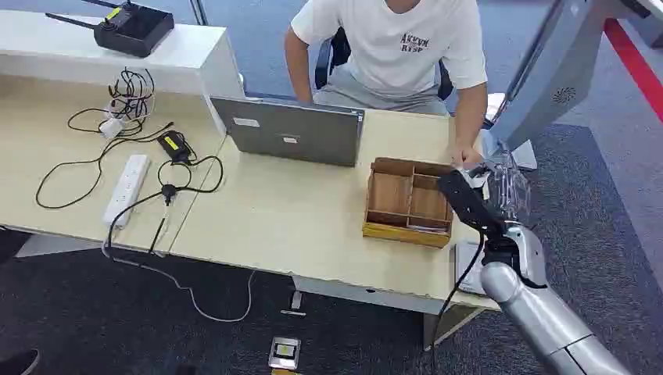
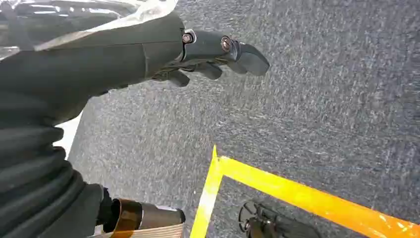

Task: Pass the card to the sensor for recognition and then transmit it.

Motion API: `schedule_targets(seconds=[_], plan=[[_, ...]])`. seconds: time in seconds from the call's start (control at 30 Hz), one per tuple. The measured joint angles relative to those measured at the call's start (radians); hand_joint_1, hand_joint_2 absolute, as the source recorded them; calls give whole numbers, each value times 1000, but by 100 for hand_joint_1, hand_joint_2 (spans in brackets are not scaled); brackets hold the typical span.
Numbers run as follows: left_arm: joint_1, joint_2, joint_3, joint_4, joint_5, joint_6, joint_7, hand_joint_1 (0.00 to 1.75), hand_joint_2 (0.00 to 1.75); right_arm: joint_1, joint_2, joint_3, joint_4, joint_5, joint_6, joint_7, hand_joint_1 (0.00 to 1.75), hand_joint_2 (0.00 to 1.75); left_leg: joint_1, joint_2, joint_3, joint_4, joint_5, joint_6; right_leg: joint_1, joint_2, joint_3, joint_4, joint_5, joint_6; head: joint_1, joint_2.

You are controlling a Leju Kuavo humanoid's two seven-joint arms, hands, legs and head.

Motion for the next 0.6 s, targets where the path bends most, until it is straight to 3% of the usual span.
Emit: schedule_targets(seconds=[0.33, 0.6], plan=[[0, -3, 0, 0, 30, 9, 10, 0, 175, 76, -35, -42, 44, -156, -124, -40, 175, 175, 0, 0, 0, 0, 0, 0, 0, 0, 0, 0, 0, 0, 0, 0], [0, -8, 0, 0, 44, 24, 12, 0, 175, 124, -42, -65, 111, -198, -130, -72, 175, 175, 0, 0, 0, 0, 0, 0, 0, 0, 0, 0, 0, 0, 0, 0]])
